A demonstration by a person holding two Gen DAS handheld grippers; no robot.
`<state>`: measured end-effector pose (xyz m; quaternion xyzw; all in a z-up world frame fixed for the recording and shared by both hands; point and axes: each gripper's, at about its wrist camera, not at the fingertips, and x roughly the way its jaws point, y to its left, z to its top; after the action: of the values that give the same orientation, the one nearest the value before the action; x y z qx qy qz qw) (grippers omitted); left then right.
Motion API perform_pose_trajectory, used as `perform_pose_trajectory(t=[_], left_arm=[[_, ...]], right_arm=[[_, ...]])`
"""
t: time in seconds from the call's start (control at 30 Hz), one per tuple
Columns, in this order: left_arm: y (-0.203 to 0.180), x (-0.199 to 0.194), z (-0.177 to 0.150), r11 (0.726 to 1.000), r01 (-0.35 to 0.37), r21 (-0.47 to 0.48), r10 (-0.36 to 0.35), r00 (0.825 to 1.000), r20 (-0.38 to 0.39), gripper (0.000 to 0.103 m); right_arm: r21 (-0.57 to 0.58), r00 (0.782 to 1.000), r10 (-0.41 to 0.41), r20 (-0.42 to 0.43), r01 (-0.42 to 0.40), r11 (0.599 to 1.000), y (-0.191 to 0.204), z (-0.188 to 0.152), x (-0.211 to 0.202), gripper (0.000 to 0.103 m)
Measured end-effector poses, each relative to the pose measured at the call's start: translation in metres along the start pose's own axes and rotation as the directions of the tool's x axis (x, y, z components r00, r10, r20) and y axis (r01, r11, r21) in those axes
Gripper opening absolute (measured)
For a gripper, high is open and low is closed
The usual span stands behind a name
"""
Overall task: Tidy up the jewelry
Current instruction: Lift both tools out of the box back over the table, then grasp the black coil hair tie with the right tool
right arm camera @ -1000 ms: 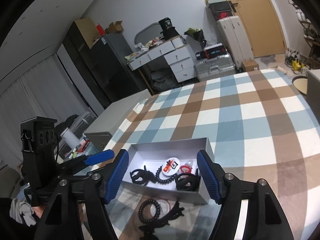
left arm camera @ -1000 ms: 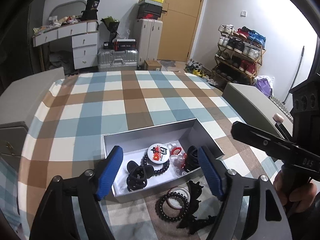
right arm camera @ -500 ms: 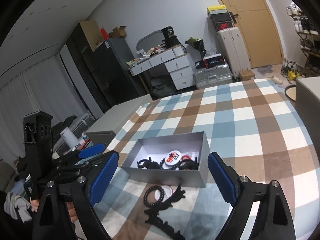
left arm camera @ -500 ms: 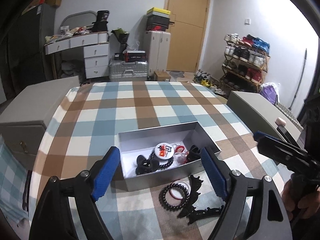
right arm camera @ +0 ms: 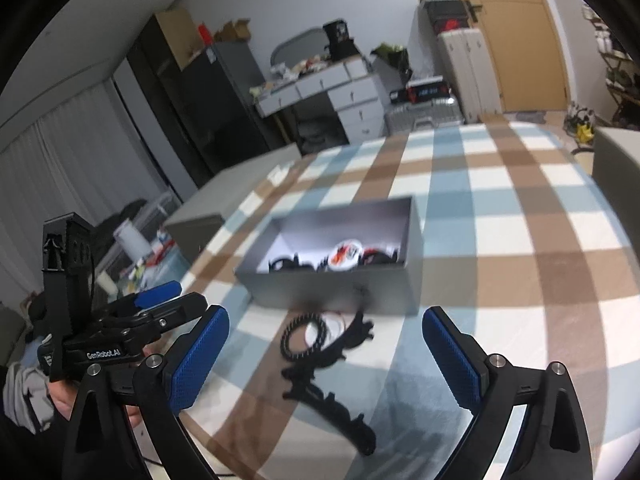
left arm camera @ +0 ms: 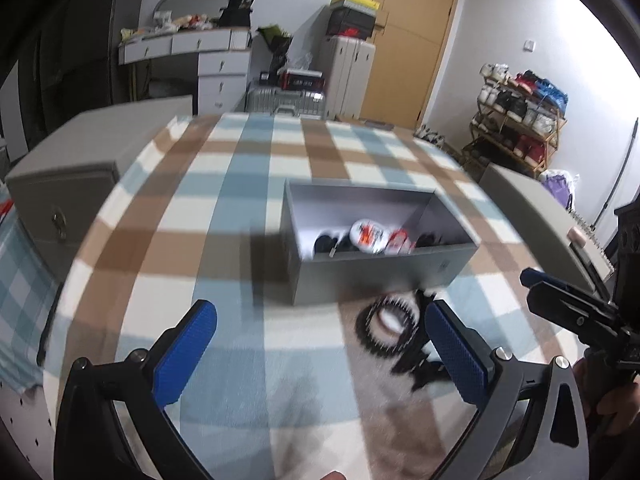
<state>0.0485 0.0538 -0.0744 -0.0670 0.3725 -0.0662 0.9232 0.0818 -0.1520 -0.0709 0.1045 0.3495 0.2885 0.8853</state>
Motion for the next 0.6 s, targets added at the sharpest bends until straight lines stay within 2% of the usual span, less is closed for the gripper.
perform_pose_trajectory(t=[0.2, 0.47, 0.6], left_arm=[[0.015, 0.000, -0.020, 1.000, -0.008, -0.018, 0.008, 0.999, -0.037, 0.101], [0.037, -0.006, -0.029, 0.997, -0.025, -0.070, 0.024, 1.000, -0.013, 0.101], [0.045, -0.002, -0.033, 0.995, -0.029, -0.096, 0.025, 0.999, -0.035, 0.101]], right_arm=[[-0.058, 0.995, 0.016, -0.098, -0.022, 0.998, 0.014, -0.007, 0.035, 0.098], [-0.221, 0.986, -0.032, -0.163, -0.005, 0.975, 0.044, -0.016, 0.070, 0.097], [-0.283, 0.978, -0.089, -0.190, 0.032, 0.959, 0.052, -0.019, 0.089, 0.096]])
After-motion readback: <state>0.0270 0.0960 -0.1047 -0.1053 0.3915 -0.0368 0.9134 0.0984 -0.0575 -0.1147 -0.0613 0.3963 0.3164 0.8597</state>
